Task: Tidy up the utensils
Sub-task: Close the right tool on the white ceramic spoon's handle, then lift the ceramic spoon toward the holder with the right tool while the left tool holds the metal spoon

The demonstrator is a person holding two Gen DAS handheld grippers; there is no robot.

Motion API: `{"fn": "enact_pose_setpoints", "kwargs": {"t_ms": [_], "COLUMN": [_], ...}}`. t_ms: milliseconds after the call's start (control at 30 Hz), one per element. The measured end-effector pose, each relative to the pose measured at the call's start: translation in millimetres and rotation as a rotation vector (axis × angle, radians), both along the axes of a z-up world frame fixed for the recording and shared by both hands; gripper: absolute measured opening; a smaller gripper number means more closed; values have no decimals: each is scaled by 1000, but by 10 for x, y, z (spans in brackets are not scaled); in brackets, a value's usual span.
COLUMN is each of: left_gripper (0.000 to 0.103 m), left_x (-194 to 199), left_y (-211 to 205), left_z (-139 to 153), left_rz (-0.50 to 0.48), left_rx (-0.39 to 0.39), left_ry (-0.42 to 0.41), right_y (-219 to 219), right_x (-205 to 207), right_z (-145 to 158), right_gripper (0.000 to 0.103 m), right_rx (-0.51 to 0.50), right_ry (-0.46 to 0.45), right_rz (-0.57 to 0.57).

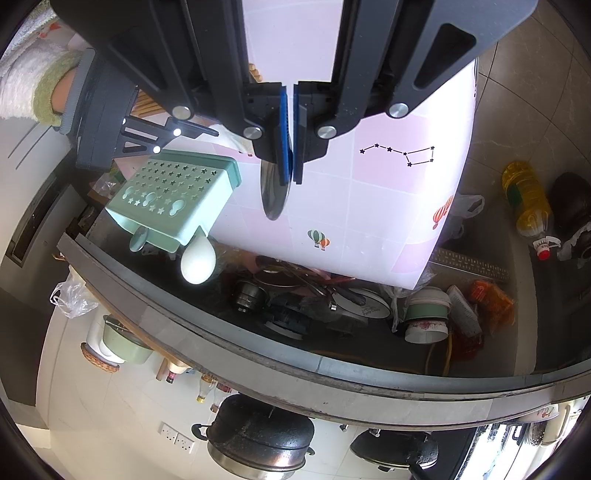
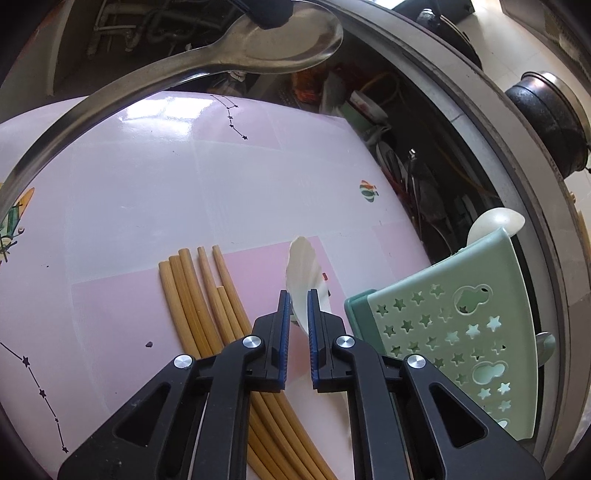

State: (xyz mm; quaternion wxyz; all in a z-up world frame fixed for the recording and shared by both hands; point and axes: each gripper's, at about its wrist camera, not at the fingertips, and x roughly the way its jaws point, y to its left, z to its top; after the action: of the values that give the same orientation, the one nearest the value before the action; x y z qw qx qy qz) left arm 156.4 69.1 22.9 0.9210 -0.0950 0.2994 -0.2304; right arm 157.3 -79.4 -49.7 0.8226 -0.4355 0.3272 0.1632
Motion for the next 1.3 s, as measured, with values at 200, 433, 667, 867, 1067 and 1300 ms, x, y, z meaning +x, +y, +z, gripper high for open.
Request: {"fn": "enact_pose_setpoints", "kwargs": {"t_ms": [200,433,667,867,1067,1300], "left_gripper": [1,1,1,1,1,1], "left_x": [-5,-20,-45,-41,70,361], "left_y": [-1,-15,-37,-156,-395,-907], "left_z": [-9,50,232,619,1198,1770], "left_rz": [6,5,-11,-48,-102,-115], "left_rx": [-1,-12,-29,-49,-90,-107], "left_ry": [-3,-23,-68,-169,-294,-432], "right_y": [-29,-180,-392,-597,-855,-1203], "right_x": [7,-45,-158,-378,-596,-681], "right_z": [35,377,867,1378,1812,2041], "right_gripper": [0,0,0,0,0,0], "right_rx": [16,112,238,354,442,507], "right_ry": [-33,-116,-197,-296,-422,-521], "right_rz": [-14,-53,-116,-170,-245,-347]}}
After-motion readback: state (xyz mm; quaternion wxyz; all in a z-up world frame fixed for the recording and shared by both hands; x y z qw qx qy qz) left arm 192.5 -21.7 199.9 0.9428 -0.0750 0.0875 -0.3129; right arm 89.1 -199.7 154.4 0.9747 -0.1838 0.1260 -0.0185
